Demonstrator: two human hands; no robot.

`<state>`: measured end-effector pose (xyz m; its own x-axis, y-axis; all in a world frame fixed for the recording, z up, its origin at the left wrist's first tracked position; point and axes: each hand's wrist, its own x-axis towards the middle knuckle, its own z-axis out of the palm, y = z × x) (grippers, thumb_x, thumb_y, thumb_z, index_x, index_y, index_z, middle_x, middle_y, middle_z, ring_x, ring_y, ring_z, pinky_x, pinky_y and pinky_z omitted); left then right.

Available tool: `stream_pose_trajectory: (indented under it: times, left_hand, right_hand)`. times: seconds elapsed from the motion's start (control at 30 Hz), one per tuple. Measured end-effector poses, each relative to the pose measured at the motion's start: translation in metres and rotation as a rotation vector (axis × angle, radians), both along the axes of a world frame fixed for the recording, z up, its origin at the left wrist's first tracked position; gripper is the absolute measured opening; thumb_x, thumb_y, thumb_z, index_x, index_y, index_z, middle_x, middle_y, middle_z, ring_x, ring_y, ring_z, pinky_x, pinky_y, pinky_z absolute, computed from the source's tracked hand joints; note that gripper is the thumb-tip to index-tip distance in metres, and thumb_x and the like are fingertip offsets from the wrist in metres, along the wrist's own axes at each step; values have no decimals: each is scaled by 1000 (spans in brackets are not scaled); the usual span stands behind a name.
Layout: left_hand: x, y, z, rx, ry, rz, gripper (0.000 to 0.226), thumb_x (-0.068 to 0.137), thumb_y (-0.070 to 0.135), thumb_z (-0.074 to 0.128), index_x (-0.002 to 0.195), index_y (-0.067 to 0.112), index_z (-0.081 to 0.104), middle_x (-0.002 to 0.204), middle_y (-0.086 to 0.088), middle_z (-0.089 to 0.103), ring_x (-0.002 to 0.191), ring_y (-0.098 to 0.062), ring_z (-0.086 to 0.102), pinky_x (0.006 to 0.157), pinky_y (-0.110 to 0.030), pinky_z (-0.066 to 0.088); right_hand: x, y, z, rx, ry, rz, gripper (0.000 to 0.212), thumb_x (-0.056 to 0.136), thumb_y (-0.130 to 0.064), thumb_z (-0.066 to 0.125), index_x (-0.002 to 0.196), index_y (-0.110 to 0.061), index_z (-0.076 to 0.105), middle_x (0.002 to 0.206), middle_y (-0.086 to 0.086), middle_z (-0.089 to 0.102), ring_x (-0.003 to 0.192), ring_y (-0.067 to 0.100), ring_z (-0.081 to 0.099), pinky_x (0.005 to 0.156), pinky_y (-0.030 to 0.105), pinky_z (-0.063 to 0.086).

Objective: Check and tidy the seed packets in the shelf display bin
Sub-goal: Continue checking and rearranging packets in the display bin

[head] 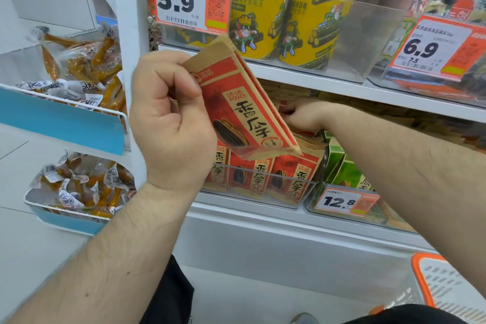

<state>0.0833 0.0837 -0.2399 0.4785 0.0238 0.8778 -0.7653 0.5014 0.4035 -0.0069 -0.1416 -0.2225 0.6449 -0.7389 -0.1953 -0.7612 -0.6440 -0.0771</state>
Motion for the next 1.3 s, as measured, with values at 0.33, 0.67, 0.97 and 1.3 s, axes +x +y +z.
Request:
stream_pose_trajectory:
  times: [0.33, 0.67, 0.97, 1.3]
  left_hand:
    - [-23, -8, -15, 741, 35, -255, 44, 88, -5, 55, 75, 36, 49, 74, 22, 55, 71, 8, 53, 61, -6, 36]
    - [-40, -16, -22, 891, 196, -494, 37, 82, -4, 70, 86, 30, 55, 86, 8, 67, 83, -16, 69, 77, -32, 58]
    - [-45, -19, -21, 795, 648, -898, 35, 55, 2, 71, 85, 9, 55, 64, -2, 72, 60, -10, 70, 55, -21, 54]
    - [-52, -24, -24, 775, 676, -926, 32, 56, 2, 70, 83, 9, 56, 63, -1, 72, 58, -9, 68, 52, -19, 52]
  right_hand:
    - [-78, 105, 0, -21, -1050, -128, 21, 83, -29, 53, 87, -28, 73, 88, -8, 74, 77, 11, 64, 79, 40, 54]
    - [-100, 137, -28, 405, -1236, -193, 31, 94, -24, 60, 69, -5, 62, 51, -5, 59, 45, 5, 54, 43, 19, 40]
    - [-114, 132, -39, 634, -1381, -290, 33, 95, -13, 57, 62, -7, 59, 41, 0, 46, 33, 11, 33, 38, 23, 22]
    - [-120, 131, -40, 683, -1418, -294, 39, 95, -13, 57, 57, -11, 56, 38, -1, 43, 31, 11, 32, 38, 21, 21]
